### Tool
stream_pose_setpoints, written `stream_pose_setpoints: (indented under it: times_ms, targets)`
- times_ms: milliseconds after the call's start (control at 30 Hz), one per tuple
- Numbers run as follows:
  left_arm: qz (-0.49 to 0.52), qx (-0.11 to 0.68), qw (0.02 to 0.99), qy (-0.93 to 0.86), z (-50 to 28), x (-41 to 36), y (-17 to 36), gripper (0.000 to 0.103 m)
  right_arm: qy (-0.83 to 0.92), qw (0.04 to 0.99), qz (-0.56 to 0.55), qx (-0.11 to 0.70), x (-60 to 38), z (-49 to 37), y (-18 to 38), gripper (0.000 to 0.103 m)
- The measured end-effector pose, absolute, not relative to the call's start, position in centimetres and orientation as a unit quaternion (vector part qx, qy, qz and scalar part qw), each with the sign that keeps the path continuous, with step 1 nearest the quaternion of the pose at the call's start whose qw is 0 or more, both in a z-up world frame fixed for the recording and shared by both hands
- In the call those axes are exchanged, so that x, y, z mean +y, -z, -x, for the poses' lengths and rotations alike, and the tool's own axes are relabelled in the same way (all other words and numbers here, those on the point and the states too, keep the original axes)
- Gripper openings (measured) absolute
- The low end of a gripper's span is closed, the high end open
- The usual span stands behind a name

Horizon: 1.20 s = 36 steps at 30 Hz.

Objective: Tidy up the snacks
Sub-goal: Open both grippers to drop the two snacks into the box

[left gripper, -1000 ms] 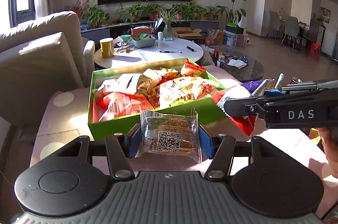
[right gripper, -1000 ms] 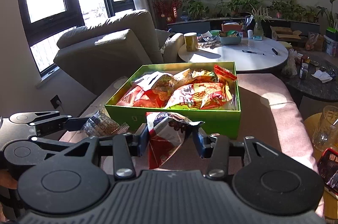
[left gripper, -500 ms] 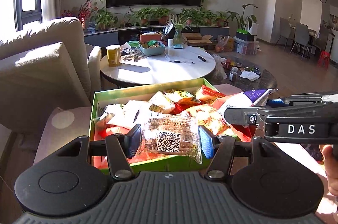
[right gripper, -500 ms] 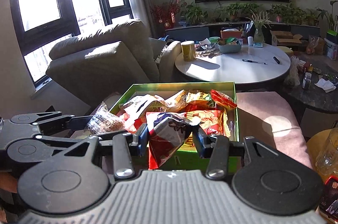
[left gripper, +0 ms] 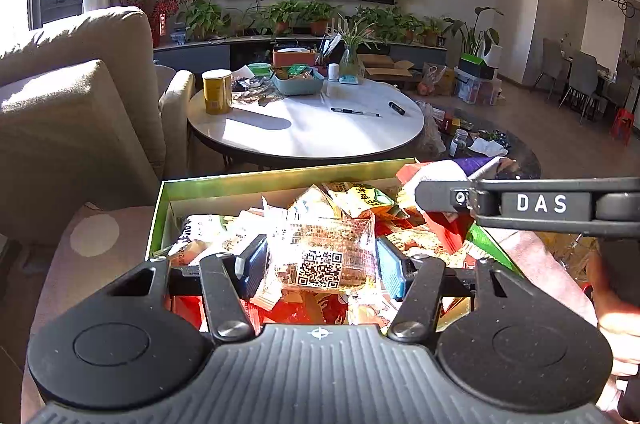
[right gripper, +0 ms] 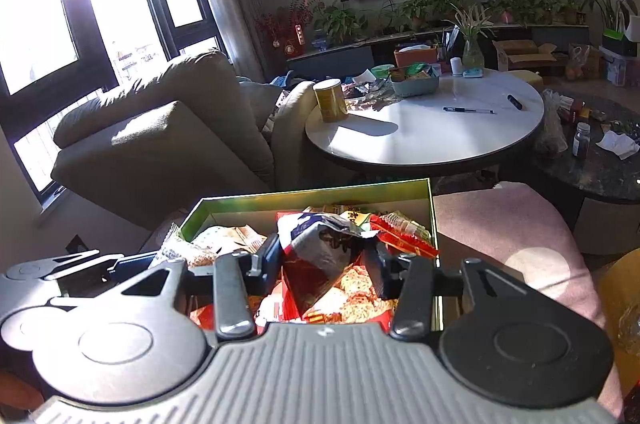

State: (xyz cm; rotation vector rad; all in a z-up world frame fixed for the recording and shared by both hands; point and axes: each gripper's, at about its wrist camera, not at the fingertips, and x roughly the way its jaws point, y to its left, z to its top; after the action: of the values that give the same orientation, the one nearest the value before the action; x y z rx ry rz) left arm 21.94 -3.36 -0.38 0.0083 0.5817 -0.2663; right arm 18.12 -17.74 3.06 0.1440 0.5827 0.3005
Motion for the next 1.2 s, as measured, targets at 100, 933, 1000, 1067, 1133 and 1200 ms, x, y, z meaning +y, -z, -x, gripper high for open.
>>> stream_pose_setpoints:
  times_ms: [100, 933, 1000, 1067, 1133, 1200]
  targets:
    - [-0.002, 0.287, 0.949, 0.132, -22.6, -3.7, 1.3, 0.056, -0.149, 0.942, -0.076, 0.29, -17.4, -19.3, -2.6, 0.081]
    - [-0.021, 0.238, 0.968, 0.078, -16.5, -2.2, -1.7, 0.101, -0.149, 0.948, -0.085, 0.269, -17.4, -13.0, -4.5, 0.081]
    - [-0.028, 0.232, 0.97, 0.069, -15.6, -2.0, -2.2, 0.102, -0.153, 0.948, -0.083, 0.267, -17.2, -12.3, -4.8, 0.081]
    - [-0.027, 0.227, 0.972, 0.064, -14.7, -1.8, -2.6, 0.102, -0.157, 0.948, -0.082, 0.265, -17.0, -11.4, -5.1, 0.081]
    - [-0.024, 0.226, 0.972, 0.062, -13.9, -1.5, -2.9, 0.102, -0.158, 0.949, -0.083, 0.261, -16.8, -10.5, -5.3, 0.081]
    - [-0.02, 0.226, 0.972, 0.061, -12.9, -1.3, -3.1, 0.102, -0.159, 0.949, -0.085, 0.258, -16.8, -9.5, -5.5, 0.081]
